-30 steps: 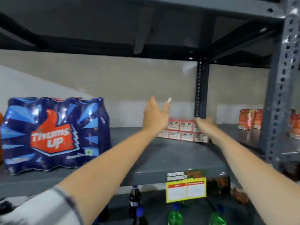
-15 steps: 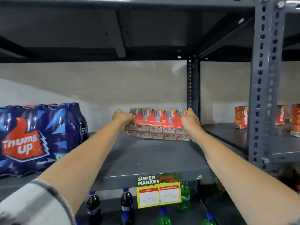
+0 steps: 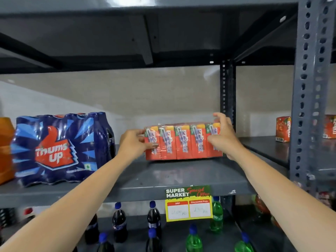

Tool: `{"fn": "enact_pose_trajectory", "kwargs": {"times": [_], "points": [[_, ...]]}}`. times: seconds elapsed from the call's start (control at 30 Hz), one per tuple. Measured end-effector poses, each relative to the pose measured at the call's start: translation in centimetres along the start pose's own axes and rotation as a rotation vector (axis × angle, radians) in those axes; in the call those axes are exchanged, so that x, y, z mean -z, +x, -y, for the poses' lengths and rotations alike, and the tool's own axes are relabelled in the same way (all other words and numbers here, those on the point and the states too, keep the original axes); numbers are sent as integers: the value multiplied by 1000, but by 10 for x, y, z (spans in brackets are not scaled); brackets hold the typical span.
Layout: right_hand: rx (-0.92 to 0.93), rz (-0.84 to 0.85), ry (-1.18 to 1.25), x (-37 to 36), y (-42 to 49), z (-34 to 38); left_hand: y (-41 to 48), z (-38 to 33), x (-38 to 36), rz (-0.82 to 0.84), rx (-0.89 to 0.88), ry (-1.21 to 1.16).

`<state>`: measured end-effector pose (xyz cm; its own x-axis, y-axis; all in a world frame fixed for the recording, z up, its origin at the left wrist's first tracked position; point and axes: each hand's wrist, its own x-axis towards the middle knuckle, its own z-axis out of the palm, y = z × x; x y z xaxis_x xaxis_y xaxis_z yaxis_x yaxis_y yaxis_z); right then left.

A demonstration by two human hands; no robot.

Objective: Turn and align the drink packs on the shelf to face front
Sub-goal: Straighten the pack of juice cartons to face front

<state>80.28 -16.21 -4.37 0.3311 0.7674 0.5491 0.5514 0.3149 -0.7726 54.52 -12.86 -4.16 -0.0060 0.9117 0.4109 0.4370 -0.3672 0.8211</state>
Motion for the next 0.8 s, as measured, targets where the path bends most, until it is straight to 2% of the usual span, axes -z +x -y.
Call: {"fn": "enact_pose_trajectory", "kwargs": {"times": [0.13, 0.17, 0.23, 0.3, 0.33, 0.4, 0.47, 0.53, 0.7, 0.8], "points": [[133, -16, -345, -10, -14, 1, -18, -2, 5, 50, -55, 93], [136, -22, -313, -9, -15, 4, -24, -4, 4, 75, -57, 90], [54, -63, -91, -3, -8, 8, -40, -7, -6, 75, -38, 103], [-109, -129, 163, 4, 2, 11, -57, -14, -24, 103, -42, 0], [-212, -129, 246, 8, 6, 13, -64, -17, -35, 150, -25, -82], [-371, -26, 323, 11, 7, 14, -64, -21, -53, 199, 77, -240], [-407, 53, 292, 11, 3, 9, -53, -26, -63, 174, 190, -309], [-387, 50, 214, 9, 0, 7, -38, -26, -68, 160, 209, -329], [-239, 67, -54, 12, -8, 16, 6, -9, -73, 216, 266, -428], [-131, 83, -243, 13, -30, 28, 34, 11, -83, 298, 291, -590]]}}
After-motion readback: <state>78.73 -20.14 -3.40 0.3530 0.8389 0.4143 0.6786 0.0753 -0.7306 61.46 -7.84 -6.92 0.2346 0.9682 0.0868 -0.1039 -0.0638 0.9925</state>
